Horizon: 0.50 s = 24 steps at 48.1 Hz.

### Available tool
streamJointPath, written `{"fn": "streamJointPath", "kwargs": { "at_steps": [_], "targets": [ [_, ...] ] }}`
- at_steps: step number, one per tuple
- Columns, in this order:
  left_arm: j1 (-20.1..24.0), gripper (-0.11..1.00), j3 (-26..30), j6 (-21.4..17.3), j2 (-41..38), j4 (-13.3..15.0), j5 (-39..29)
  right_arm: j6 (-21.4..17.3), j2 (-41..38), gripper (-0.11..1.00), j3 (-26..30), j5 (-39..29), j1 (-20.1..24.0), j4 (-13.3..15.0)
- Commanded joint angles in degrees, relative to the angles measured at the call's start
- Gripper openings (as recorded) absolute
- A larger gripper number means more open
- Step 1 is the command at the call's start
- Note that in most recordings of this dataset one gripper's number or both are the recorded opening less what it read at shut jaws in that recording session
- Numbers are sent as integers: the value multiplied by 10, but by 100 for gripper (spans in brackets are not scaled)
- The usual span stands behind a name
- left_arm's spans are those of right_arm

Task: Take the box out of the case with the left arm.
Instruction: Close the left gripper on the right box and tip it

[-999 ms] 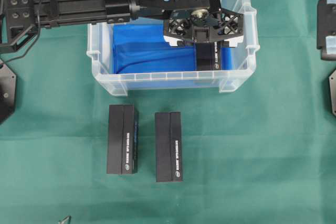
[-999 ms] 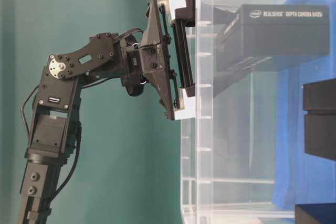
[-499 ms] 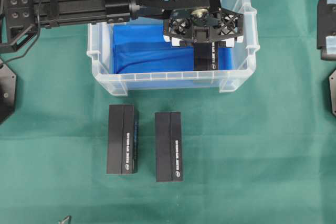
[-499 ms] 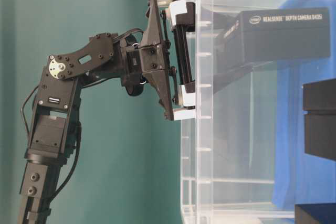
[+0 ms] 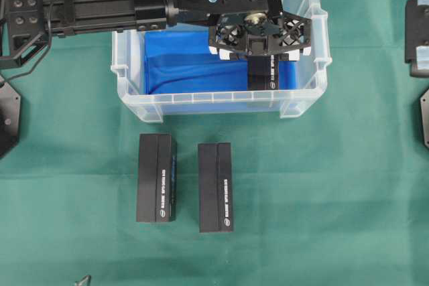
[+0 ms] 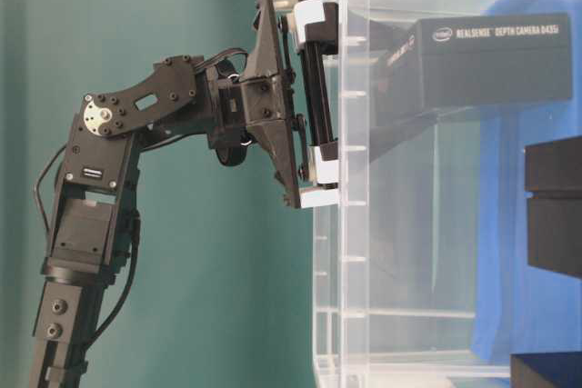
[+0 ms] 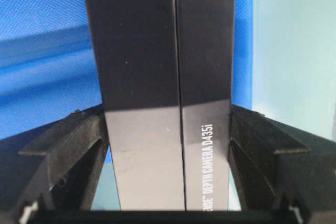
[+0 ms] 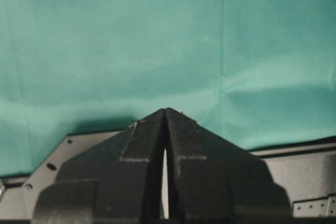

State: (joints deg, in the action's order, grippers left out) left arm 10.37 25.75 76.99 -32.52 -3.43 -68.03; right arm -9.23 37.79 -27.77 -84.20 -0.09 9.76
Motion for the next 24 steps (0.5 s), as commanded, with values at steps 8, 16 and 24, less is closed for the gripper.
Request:
{"fn": "streamJointPath", "kwargs": {
  "at_steps": [8, 16, 24],
  "targets": [
    [-5, 63, 39, 7, 48, -1, -37, 0, 1, 0, 7, 1, 0, -1],
    [-5, 63, 74, 7, 60, -1, -73, 1, 1, 0, 7, 3, 0, -2],
    [-5, 63, 125, 5, 57, -1, -126, 1, 1, 0, 7, 4, 0, -2]
  ]
}}
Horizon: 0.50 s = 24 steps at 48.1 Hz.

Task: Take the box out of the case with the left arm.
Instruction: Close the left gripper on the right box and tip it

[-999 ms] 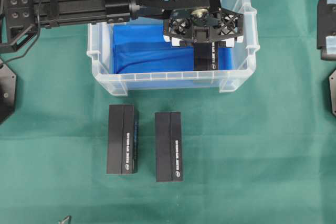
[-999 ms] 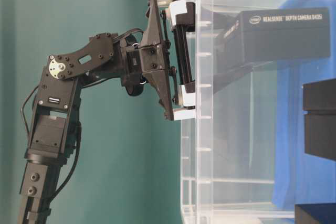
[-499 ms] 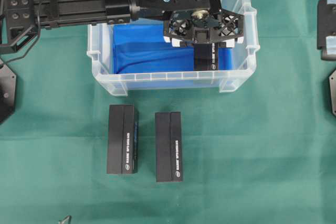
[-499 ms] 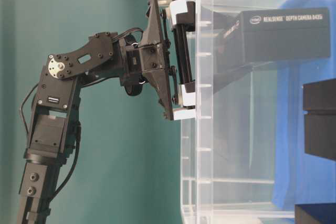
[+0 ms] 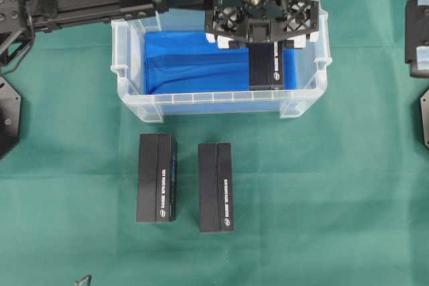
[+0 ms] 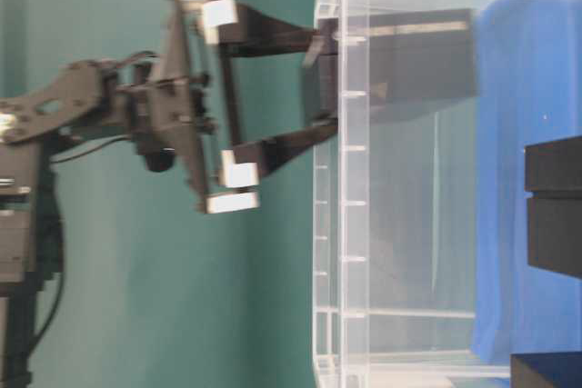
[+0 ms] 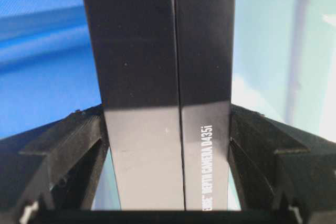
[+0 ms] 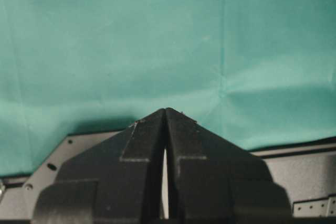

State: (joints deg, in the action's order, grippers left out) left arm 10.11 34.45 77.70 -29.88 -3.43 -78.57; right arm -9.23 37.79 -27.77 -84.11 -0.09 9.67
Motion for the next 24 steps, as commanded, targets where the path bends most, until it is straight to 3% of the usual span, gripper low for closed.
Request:
{"fn": "streamJointPath", "kwargs": {
  "at_steps": [1, 24],
  "targets": [
    [-3, 63, 44, -2, 30, -1, -26, 1, 1, 0, 7, 3, 0, -1],
    [-3, 63, 180, -11, 3, -1, -128, 0, 1, 0, 7, 4, 0, -1]
  ]
}}
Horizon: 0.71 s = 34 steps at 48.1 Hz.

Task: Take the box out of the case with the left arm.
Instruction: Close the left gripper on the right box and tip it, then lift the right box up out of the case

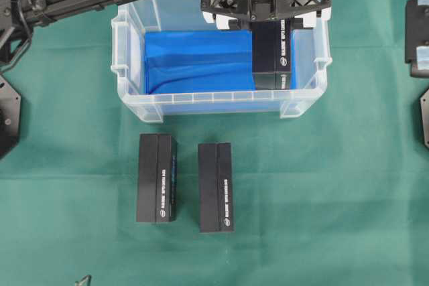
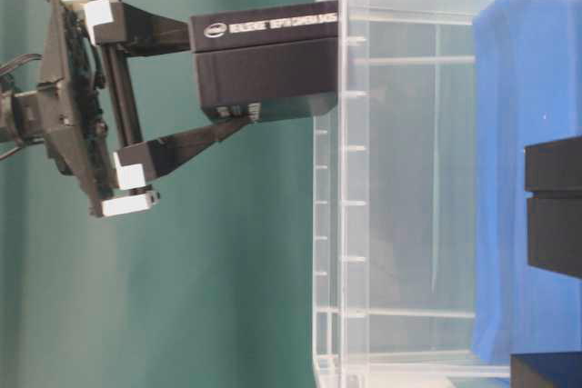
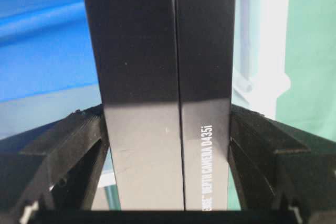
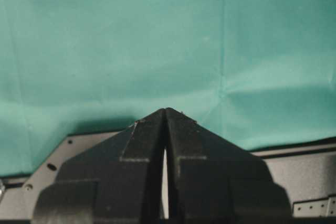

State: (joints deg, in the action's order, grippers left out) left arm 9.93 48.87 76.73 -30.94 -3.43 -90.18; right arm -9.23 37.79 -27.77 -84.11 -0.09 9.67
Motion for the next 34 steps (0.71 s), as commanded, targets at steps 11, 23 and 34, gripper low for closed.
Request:
{"fn": "streamJointPath", "kwargs": {
  "at_steps": [11, 23, 34],
  "targets": [
    [-1, 63, 104, -4, 2, -1, -47, 1, 1, 0, 7, 4, 0, 1],
    [-1, 63, 134, -4, -7, -1, -77, 1, 1, 0, 7, 4, 0, 1],
    [-1, 63, 132, -4, -6, -1, -78, 1, 1, 0, 7, 4, 0, 1]
  ]
}}
